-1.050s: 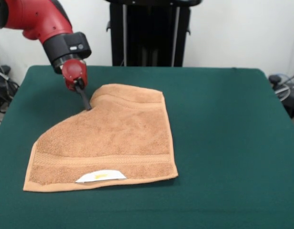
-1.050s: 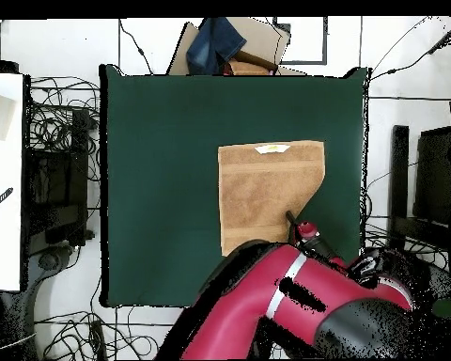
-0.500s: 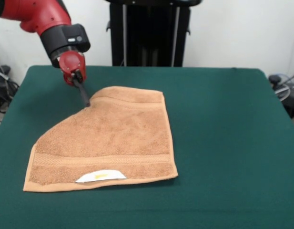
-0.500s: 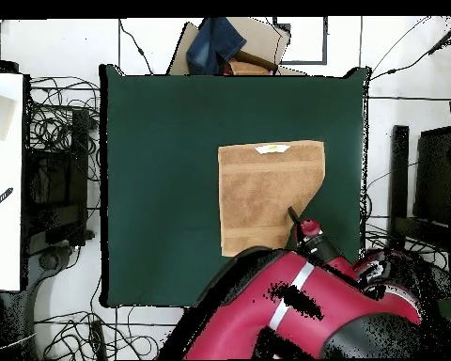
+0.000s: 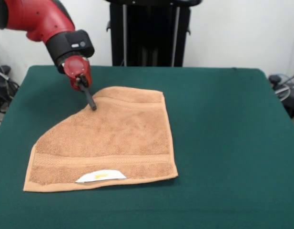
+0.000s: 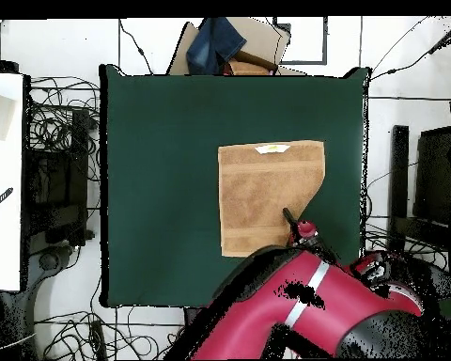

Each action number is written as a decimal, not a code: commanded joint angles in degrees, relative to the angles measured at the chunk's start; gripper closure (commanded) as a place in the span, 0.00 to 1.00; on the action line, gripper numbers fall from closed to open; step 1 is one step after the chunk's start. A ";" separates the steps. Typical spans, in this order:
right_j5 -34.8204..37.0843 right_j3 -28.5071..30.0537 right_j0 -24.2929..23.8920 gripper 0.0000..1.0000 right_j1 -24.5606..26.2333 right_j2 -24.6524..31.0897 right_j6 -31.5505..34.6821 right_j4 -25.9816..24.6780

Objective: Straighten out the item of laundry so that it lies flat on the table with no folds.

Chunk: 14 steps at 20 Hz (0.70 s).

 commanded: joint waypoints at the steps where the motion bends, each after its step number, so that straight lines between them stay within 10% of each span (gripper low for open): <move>1: 0.28 -3.02 -0.44 1.00 4.95 9.18 -5.33 -0.55; 9: 19.68 -4.54 6.44 1.00 7.37 0.92 -8.25 0.61; 14: 17.74 -8.37 2.51 1.00 12.28 3.41 -11.01 2.71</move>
